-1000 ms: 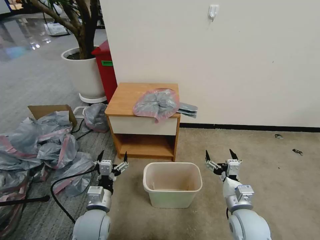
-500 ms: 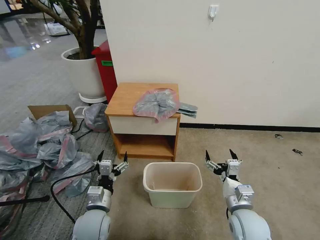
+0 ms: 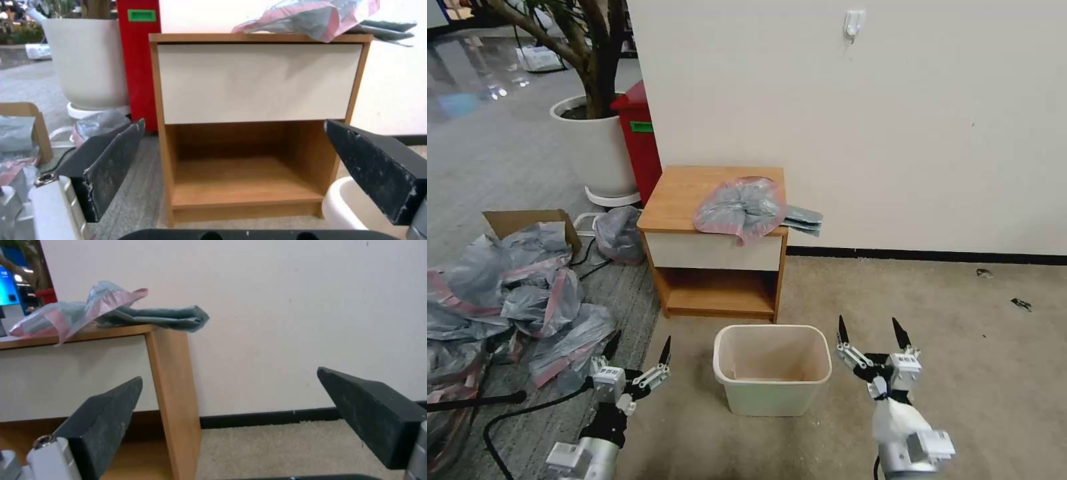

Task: Pick up the garbage bag from the table and place it over the trash can.

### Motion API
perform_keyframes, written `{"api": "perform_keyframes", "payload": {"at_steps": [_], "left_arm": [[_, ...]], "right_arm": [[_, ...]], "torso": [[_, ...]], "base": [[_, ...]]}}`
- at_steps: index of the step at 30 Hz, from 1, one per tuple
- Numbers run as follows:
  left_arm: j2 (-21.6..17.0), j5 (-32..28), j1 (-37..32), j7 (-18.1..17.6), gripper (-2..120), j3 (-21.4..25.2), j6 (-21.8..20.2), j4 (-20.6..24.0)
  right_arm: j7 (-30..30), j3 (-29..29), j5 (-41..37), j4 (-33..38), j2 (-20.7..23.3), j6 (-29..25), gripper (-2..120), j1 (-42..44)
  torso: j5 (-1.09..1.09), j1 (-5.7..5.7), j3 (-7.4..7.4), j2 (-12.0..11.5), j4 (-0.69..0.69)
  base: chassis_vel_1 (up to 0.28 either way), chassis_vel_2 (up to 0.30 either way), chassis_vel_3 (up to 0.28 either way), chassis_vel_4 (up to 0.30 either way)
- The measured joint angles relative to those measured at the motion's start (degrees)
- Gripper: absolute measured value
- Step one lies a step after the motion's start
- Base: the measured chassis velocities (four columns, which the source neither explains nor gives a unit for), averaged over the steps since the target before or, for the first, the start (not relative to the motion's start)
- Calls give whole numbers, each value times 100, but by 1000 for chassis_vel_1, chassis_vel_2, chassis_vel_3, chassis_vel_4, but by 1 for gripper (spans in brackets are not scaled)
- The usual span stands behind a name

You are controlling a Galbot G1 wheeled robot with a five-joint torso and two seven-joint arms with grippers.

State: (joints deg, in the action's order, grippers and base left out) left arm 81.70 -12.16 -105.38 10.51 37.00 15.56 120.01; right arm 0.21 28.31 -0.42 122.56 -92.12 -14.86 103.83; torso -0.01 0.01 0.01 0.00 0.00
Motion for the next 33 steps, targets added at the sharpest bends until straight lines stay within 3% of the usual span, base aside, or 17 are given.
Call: {"api": "perform_keyframes", "payload": {"at_steps": [7, 14, 15, 17, 18, 21, 26, 33], "left_arm": [[-63, -54, 81, -5, 100, -1, 5, -53], [-315, -450, 365, 49, 100, -8, 69, -301], [-365, -506, 431, 85, 100, -8, 123, -386], [-510, -588, 550, 301, 100, 30, 287, -557], [-510, -588, 550, 301, 100, 30, 287, -557], [-388, -526, 416, 412, 100, 1, 291, -532], [-272, -375, 290, 412, 100, 54, 364, -427], [-234, -327, 134, 434, 100, 202, 345, -287]], "right_arm": [[-8, -10, -133, -12, 1, 10, 100, -92], [-39, -175, -1050, -122, 287, 218, 100, -560], [-23, -207, -1305, -139, 354, 358, 100, -684], [-114, -425, -2724, -241, 588, 1183, 100, -1417], [-114, -425, -2724, -241, 588, 1183, 100, -1417], [-392, -640, -4578, -727, 602, 1540, 100, -2484], [-856, -735, -5671, -1069, 428, 1671, 100, -3197], [-949, -777, -5978, -1455, 257, 1697, 100, -3668]], "torso": [[1, 0, 0, 0, 0], [2, 0, -1, 0, -1], [1, -1, -1, 0, -1], [2, 0, -1, 0, -1], [2, 0, -1, 0, -1], [1, 0, -1, 0, 0], [1, 0, -2, 0, 1], [1, 0, -2, 0, 0]], "base": [[0, 0, 0, 0], [0, 0, 0, 0], [0, 0, 0, 0], [0, 0, 0, 0], [0, 0, 0, 0], [0, 0, 0, 0], [0, 0, 0, 0], [0, 0, 0, 0]]}}
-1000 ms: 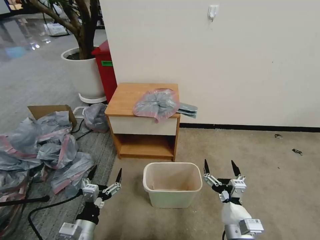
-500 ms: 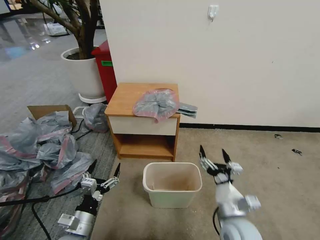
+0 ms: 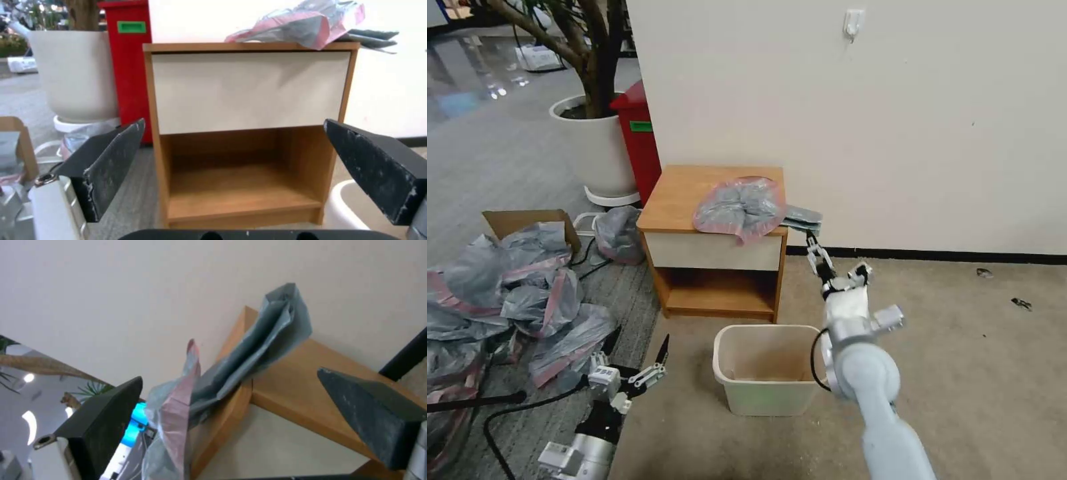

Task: Pick up the garbage bag from the table and place it over the trash can.

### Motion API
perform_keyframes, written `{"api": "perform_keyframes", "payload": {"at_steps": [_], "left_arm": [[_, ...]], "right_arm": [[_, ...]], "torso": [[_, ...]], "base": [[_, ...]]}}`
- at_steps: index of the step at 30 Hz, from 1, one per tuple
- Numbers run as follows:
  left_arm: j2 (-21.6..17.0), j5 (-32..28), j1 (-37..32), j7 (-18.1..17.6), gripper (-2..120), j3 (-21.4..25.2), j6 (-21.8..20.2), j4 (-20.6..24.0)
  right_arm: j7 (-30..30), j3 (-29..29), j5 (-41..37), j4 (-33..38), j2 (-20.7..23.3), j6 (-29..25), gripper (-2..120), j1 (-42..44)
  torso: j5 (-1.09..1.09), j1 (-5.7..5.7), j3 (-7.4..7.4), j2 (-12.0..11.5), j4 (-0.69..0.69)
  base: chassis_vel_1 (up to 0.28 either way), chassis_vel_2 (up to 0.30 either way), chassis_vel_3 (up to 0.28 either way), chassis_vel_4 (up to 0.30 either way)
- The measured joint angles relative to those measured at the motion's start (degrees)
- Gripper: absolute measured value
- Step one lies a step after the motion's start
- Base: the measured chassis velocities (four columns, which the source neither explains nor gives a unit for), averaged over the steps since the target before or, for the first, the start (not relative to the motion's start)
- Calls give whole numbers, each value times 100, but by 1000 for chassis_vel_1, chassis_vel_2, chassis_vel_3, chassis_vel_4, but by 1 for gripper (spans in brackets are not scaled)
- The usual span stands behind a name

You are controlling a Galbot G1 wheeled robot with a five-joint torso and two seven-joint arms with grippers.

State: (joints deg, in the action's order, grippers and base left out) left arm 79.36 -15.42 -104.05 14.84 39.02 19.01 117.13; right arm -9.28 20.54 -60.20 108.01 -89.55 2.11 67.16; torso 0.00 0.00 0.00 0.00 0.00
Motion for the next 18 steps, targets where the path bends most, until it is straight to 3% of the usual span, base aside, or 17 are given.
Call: {"api": "perform_keyframes", "payload": {"at_steps": [6, 18], "left_arm": [[147, 5, -131, -38, 100, 109, -6, 219], [206, 80, -270, -182, 100, 200, -6, 251]], "right_arm": [[28, -5, -172, -429, -71, -27, 100, -446], [32, -21, -361, -1223, 8, -45, 100, -1255]], "torso": [[0, 0, 0, 0, 0], [0, 0, 0, 0, 0]], "base": [[0, 0, 0, 0], [0, 0, 0, 0]]}}
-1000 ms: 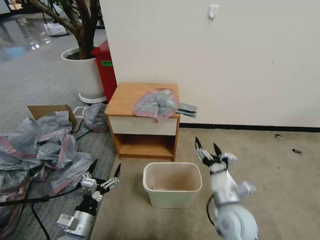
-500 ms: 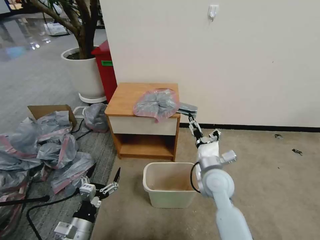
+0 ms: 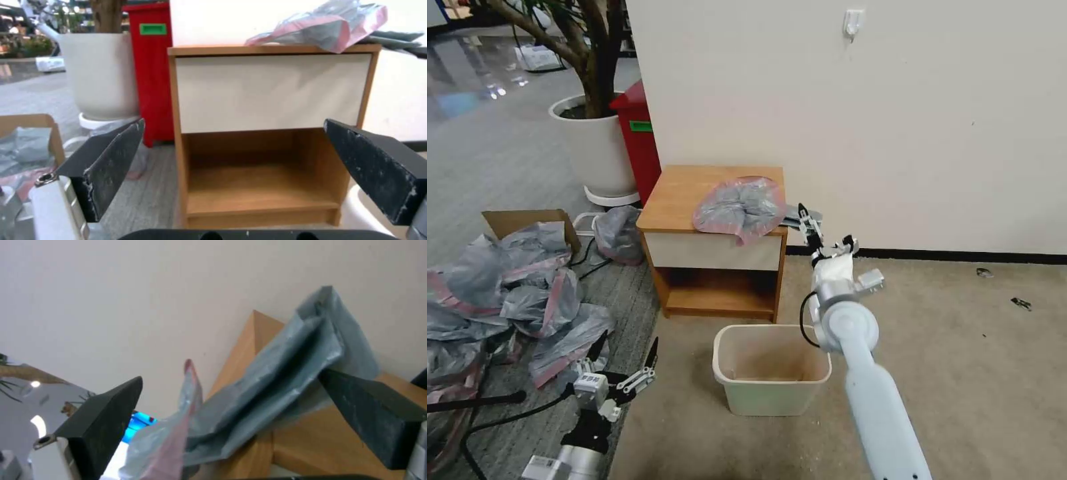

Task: Pick up the garbage bag from the table and place it over the trash can.

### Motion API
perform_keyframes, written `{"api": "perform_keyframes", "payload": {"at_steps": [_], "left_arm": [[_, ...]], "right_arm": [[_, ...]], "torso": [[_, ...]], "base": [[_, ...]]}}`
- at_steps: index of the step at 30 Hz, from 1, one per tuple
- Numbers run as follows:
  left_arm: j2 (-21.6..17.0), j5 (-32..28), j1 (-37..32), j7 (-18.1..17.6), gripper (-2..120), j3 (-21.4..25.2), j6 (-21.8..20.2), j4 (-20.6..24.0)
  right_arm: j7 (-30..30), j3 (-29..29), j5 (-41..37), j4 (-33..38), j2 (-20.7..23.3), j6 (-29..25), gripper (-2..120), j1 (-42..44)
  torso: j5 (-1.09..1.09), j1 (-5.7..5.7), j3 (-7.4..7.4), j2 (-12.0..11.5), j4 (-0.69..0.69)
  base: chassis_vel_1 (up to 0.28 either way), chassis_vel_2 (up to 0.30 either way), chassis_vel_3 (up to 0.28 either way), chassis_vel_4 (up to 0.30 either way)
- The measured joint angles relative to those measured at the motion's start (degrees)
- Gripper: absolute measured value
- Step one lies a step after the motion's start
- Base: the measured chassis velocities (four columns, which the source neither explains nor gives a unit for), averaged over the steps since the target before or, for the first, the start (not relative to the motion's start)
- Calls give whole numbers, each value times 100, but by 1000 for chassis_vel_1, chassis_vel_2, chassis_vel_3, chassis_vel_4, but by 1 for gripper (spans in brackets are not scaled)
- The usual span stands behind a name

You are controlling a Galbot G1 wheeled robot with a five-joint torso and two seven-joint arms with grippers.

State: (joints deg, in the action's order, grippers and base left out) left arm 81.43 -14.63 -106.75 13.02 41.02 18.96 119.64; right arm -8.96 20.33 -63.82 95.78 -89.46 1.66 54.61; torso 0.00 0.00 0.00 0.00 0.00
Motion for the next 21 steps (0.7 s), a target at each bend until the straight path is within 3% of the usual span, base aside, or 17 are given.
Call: {"api": "perform_keyframes", "payload": {"at_steps": [13, 21], "left_arm": [[21, 3, 66, -25, 100, -22, 0, -108], [6, 21, 58, -25, 100, -49, 6, -132]], "right_arm": [[106, 25, 222, 306, -76, -1, 100, 422], [211, 14, 301, 113, -125, -36, 100, 296]], "torso": [[0, 0, 1, 0, 0], [0, -1, 1, 0, 0]], "base": [[0, 0, 0, 0], [0, 0, 0, 0]]}}
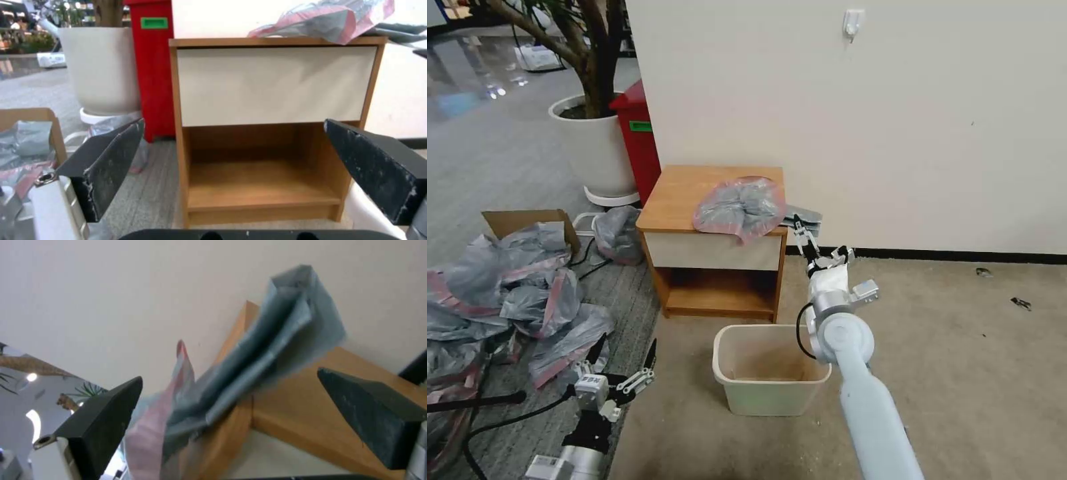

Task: Pick up the garbage bag from the table and place it over the trash can.

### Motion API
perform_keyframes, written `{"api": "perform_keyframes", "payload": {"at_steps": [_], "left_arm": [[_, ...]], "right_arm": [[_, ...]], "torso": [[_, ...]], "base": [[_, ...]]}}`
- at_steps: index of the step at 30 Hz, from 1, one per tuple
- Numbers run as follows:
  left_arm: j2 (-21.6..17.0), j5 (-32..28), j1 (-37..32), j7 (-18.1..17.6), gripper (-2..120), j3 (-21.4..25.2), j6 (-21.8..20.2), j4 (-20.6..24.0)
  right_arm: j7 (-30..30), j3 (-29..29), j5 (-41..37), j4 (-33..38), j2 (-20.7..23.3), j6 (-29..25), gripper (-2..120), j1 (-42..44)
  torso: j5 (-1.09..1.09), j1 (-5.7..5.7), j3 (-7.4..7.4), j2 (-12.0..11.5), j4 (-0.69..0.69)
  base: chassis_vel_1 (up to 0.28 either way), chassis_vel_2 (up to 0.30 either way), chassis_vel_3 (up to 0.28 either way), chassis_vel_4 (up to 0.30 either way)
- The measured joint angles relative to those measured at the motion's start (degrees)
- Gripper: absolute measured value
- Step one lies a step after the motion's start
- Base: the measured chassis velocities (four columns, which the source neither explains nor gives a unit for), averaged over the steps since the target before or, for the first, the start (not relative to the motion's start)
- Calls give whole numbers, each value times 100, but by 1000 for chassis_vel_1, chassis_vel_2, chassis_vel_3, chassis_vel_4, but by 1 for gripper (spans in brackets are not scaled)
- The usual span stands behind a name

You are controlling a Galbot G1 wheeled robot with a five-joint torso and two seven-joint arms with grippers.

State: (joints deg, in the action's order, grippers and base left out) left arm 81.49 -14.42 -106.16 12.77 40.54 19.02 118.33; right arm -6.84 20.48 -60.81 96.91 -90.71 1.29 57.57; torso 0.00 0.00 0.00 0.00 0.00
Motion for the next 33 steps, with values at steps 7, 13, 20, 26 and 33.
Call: {"api": "perform_keyframes", "payload": {"at_steps": [7, 13, 20, 26, 33], "left_arm": [[4, 0, -80, 0, 100, 37, 56, 19], [10, -10, -80, -3, 100, 49, 51, 70], [28, -7, -92, -5, 100, 51, 46, 50], [30, -5, -86, -7, 100, 54, 46, 31], [38, -2, -90, -7, 100, 37, 46, -15]], "right_arm": [[18, 10, -6, -622, 4, -21, 100, -381], [101, 8, 35, -920, -23, -71, 100, -623], [104, 8, 19, -1091, 10, -85, 100, -844], [109, 7, 15, -1214, -17, -121, 95, -977], [252, 27, 23, -1288, -14, -235, 73, -990]], "torso": [[0, 0, 0, 0, 0], [0, 0, 0, 0, 0], [0, 0, 0, 0, 0], [0, 0, 0, 0, 0], [0, 0, -1, 0, 0]], "base": [[0, 0, 0, 0], [0, 0, 0, 0], [0, 0, 0, 0], [0, 0, 0, 0], [0, 0, 0, 0]]}}
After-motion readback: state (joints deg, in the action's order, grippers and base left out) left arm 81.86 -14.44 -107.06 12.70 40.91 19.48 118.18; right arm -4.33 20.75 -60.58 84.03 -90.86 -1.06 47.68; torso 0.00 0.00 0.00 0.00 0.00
